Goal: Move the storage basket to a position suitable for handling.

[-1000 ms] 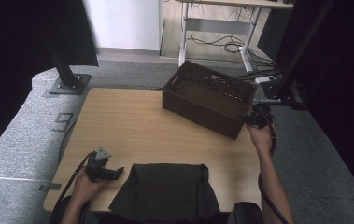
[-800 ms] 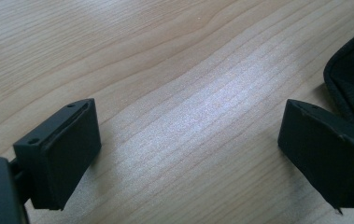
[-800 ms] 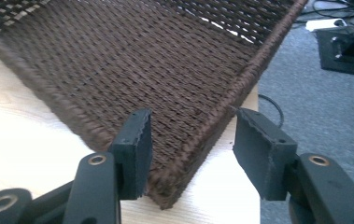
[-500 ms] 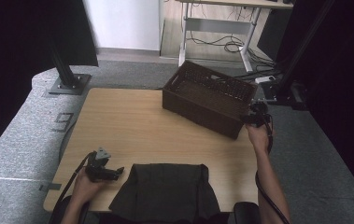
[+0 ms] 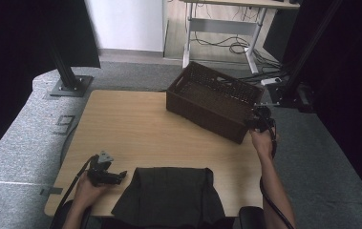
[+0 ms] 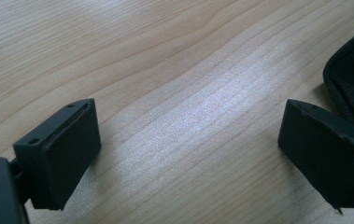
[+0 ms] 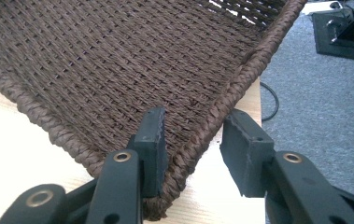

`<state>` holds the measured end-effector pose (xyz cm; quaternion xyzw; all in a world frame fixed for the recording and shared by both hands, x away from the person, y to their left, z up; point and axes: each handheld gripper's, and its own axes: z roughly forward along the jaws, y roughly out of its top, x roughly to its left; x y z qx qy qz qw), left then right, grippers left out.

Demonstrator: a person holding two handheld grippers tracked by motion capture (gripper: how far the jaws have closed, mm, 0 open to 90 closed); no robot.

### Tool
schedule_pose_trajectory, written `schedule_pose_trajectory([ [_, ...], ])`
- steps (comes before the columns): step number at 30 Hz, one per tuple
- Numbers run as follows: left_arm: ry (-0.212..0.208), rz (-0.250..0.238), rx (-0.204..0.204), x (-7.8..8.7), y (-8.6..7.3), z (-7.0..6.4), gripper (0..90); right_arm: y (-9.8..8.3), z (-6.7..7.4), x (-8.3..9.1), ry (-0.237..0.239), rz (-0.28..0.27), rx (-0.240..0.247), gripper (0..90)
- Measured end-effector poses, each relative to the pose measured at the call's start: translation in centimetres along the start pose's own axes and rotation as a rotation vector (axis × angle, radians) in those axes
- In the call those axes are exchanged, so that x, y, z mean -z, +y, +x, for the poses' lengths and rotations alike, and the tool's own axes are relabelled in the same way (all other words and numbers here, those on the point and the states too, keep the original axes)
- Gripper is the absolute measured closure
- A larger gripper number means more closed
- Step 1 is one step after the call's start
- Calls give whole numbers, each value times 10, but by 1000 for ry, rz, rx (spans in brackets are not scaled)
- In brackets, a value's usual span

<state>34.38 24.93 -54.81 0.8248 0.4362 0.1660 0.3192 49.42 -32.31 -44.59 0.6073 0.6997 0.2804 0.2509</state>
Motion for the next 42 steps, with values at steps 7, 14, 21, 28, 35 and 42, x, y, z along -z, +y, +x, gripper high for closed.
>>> schedule_pose_trajectory([
  [7,0,0,0,0,0,0,57,-5,2,4,8,-5,16,590],
  [14,0,-1,3,0,0,-1,57,-13,4,10,40,-16,42,590],
  [21,1,-1,3,0,0,-1,57,-18,10,14,68,-18,67,591],
  [28,1,-1,3,0,0,-1,57,-23,21,19,106,-23,103,592],
  [35,1,-1,2,0,-1,-2,57,-28,37,24,142,-28,144,593],
  [42,2,-1,2,1,-1,-2,57,-32,50,28,171,-28,177,593],
])
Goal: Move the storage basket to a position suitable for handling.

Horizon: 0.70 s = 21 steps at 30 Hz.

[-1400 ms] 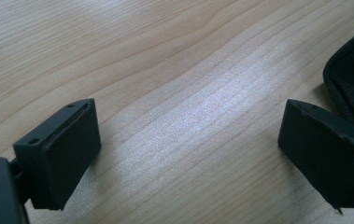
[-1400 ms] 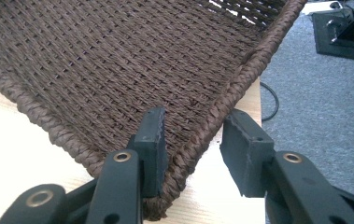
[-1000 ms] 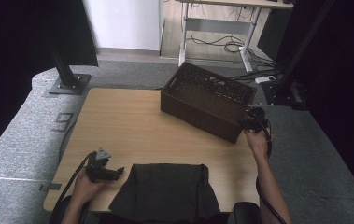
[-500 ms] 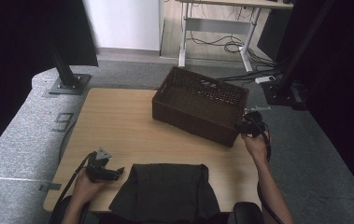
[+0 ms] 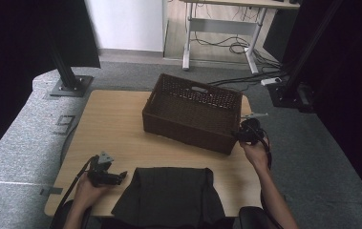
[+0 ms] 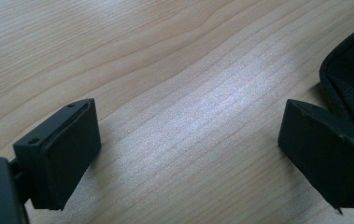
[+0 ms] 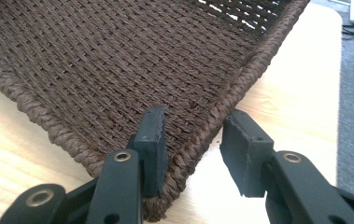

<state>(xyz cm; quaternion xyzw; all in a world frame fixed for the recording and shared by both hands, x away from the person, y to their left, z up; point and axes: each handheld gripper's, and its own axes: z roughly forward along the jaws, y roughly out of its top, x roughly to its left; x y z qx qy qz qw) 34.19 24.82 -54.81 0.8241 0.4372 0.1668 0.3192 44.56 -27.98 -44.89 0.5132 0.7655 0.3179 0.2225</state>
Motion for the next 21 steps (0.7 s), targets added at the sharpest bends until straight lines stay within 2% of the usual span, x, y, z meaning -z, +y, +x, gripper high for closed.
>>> schedule_pose_trajectory([
  [8,2,1,1,0,0,0,58,-3,22,2,44,-6,54,597],
  [21,0,1,1,1,-1,-1,57,-14,37,12,94,-24,93,601],
])
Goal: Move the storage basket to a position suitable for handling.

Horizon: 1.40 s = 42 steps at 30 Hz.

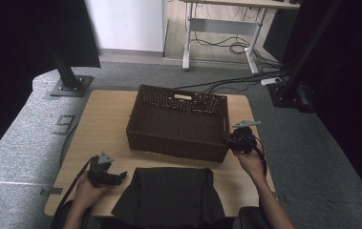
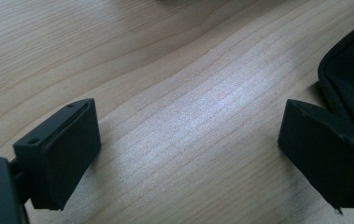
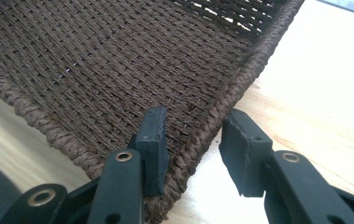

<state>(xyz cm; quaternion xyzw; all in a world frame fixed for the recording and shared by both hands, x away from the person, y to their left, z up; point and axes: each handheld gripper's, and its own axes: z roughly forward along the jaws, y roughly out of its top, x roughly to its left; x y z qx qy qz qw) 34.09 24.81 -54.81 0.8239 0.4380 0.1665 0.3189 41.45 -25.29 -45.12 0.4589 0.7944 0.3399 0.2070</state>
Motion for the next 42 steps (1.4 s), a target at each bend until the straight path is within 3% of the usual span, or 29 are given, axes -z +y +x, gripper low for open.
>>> schedule_pose_trajectory([
  [17,0,0,1,0,0,0,57,-15,18,14,45,-15,34,604],
  [42,-1,2,1,0,0,0,57,-30,31,32,37,-8,37,601],
])
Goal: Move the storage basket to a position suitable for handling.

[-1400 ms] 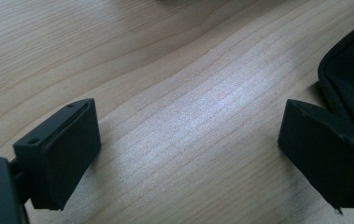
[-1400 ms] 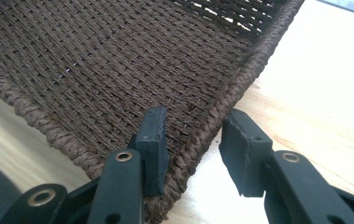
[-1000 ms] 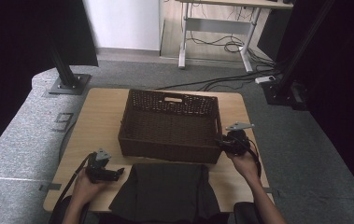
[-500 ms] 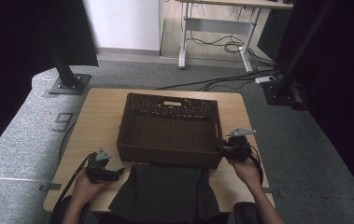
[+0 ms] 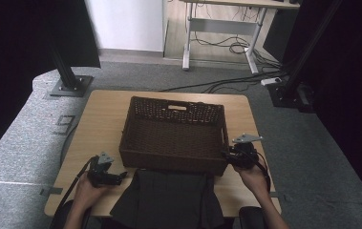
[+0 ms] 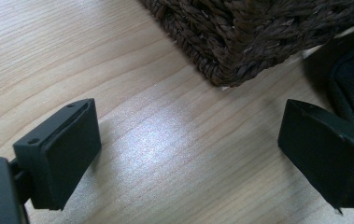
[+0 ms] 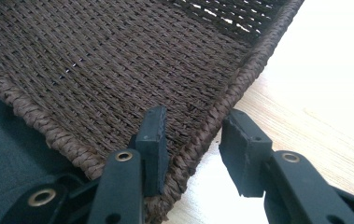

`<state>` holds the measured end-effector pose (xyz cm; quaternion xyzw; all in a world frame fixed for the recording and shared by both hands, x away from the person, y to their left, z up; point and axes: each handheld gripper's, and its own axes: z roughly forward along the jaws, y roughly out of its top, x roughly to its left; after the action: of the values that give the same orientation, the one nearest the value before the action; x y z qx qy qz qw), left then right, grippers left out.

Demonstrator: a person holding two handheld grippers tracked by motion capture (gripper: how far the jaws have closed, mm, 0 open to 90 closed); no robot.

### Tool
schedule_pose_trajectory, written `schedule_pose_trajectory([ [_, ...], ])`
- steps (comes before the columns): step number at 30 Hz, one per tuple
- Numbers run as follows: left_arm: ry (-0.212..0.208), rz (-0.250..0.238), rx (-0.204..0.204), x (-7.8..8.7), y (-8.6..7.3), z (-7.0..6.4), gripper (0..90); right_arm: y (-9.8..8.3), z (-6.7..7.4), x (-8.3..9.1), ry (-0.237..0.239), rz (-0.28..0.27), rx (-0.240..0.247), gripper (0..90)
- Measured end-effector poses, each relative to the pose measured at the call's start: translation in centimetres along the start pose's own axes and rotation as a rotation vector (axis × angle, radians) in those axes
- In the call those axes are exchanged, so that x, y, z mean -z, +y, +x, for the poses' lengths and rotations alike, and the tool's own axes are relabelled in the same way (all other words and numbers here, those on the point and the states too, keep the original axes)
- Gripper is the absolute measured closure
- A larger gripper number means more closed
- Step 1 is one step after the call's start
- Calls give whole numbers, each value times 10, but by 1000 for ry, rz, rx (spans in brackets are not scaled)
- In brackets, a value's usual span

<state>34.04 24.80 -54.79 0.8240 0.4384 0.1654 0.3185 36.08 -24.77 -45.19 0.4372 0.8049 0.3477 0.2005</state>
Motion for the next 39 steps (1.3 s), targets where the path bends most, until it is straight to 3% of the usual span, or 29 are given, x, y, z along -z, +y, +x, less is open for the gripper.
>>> schedule_pose_trajectory([
  [7,0,0,0,0,0,0,57,0,-5,0,39,-28,-45,566],
  [8,0,0,0,0,0,0,57,1,-6,1,18,-40,-40,451],
  [9,0,0,0,0,0,0,57,1,-6,1,18,-40,-40,451],
  [12,0,-1,0,0,0,0,57,6,-9,9,21,-51,-27,298],
  [15,0,-1,0,0,0,0,57,8,-8,15,27,-48,3,219],
  [20,0,0,0,0,0,0,57,6,-2,25,44,-66,14,136],
  [24,0,0,0,0,0,0,57,3,2,28,68,-66,28,103],
  [26,0,0,0,0,0,0,57,-3,8,30,72,-57,56,33],
  [33,0,0,0,0,0,0,57,-20,11,26,69,-29,75,8],
  [39,0,0,1,0,0,0,57,-45,2,10,51,-10,36,0],
])
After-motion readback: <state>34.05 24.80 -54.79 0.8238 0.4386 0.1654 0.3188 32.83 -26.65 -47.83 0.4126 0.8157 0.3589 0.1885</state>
